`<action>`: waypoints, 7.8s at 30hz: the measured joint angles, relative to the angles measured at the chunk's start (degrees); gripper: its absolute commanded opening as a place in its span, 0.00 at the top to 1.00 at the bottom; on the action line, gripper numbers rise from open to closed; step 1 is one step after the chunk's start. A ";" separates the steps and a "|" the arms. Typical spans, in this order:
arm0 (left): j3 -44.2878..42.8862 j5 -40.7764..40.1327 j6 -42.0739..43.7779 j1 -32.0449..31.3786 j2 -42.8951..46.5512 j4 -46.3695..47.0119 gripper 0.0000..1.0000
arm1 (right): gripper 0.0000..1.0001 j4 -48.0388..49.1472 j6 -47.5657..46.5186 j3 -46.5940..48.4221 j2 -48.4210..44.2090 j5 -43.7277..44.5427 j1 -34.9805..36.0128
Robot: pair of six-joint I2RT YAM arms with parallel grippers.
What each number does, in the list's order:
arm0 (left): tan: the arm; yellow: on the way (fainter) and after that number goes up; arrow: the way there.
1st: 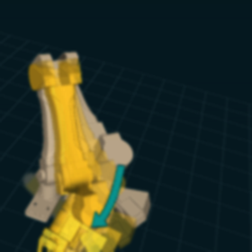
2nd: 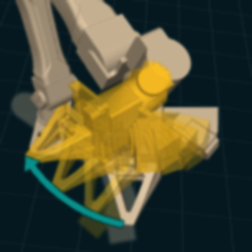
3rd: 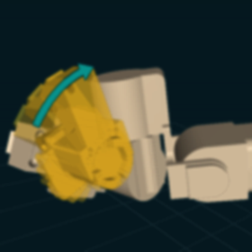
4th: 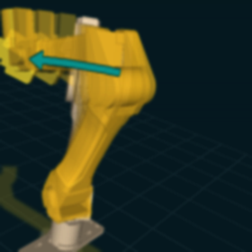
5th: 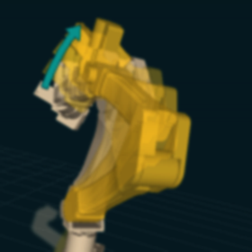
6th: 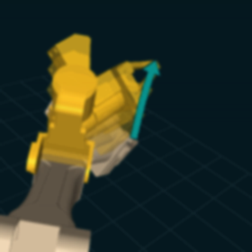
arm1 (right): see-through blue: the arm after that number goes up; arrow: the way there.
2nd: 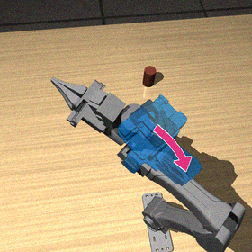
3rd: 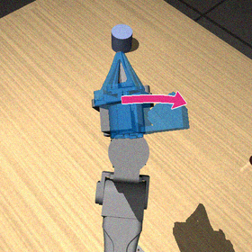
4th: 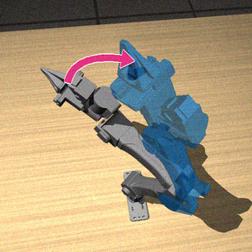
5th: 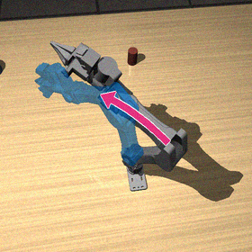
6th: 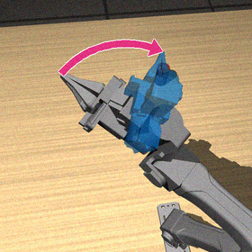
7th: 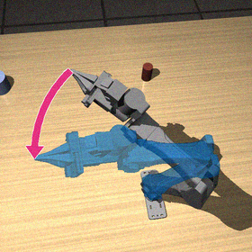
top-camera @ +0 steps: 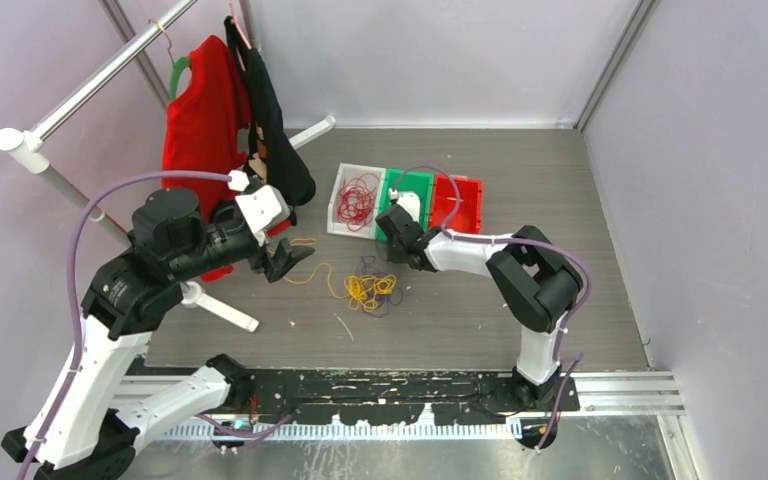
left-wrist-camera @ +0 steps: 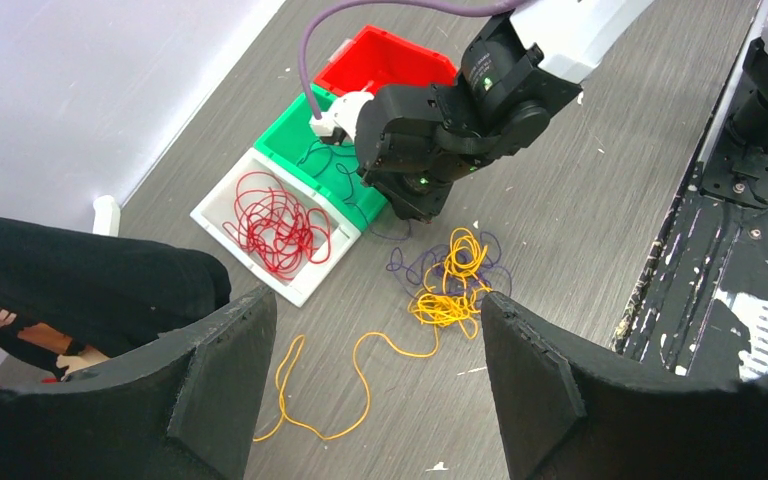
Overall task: Untangle the cables
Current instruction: Place the cable in the bin, then untie the cable.
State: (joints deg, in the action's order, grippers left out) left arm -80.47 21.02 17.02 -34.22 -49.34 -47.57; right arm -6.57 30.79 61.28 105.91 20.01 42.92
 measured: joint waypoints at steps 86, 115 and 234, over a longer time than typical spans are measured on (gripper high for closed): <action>-6.93 4.76 -4.57 19.56 -12.24 -17.84 0.01 | 0.26 -25.31 -11.65 38.49 13.27 -1.01 -9.11; 1.31 11.67 3.45 26.01 -9.60 -22.34 0.00 | 0.40 -13.33 -0.94 -4.87 -17.99 -3.34 9.81; 5.86 32.65 -0.17 17.44 -9.20 -6.43 0.27 | 0.99 -23.52 -5.20 22.84 -20.11 -45.22 9.16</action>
State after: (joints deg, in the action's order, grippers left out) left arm -74.61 53.67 16.84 -16.78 -58.54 -54.00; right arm -30.09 25.58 84.12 85.80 -25.21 52.07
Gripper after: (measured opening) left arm 0.801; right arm 0.043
